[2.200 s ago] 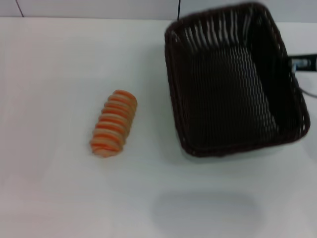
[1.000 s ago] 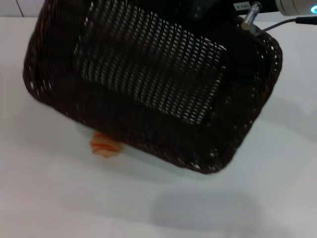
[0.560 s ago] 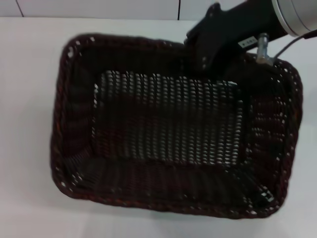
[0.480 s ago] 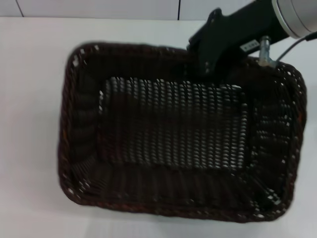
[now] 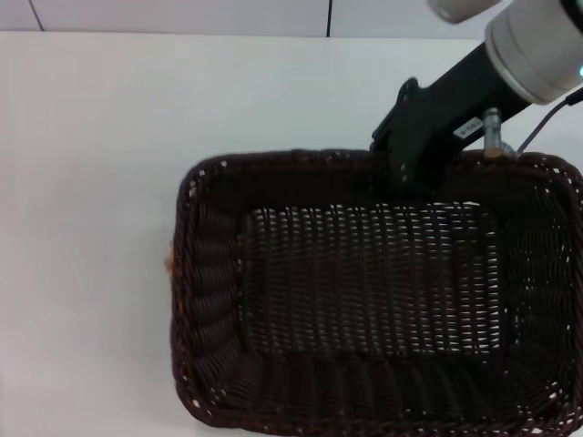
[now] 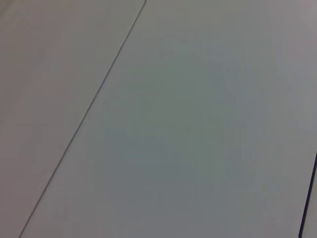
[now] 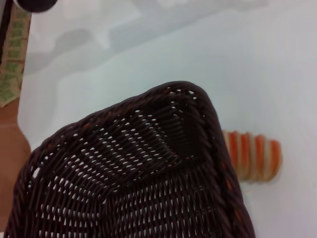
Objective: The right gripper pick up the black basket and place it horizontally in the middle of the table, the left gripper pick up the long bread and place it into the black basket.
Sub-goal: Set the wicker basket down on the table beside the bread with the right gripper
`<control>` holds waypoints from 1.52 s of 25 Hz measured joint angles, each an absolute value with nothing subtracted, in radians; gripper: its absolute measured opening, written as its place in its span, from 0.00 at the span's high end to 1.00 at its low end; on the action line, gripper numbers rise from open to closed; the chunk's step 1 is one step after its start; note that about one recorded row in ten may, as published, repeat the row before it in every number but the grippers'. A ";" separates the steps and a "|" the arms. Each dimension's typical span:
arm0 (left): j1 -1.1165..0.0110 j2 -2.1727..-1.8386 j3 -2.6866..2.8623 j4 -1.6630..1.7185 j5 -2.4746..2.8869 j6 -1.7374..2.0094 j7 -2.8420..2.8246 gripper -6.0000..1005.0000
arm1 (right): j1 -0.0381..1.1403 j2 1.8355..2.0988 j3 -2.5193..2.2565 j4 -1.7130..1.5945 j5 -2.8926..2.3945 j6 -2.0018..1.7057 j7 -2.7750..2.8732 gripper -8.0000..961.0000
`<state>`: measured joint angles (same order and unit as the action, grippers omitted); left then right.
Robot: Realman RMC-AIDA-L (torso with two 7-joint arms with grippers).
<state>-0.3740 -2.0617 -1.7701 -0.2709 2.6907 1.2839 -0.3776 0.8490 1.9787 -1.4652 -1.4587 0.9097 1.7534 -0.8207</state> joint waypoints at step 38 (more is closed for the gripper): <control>-0.358 -2.069 -1.763 -0.272 2.692 1.310 -0.431 0.15 | 1.025 2.072 -1.542 -1.131 0.640 1.568 -0.864 0.62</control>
<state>-0.3580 -2.0693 -1.7625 -0.2716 2.6922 1.3103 -0.4308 1.0250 2.0718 -1.5417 -1.1313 0.6403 1.5677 -0.8642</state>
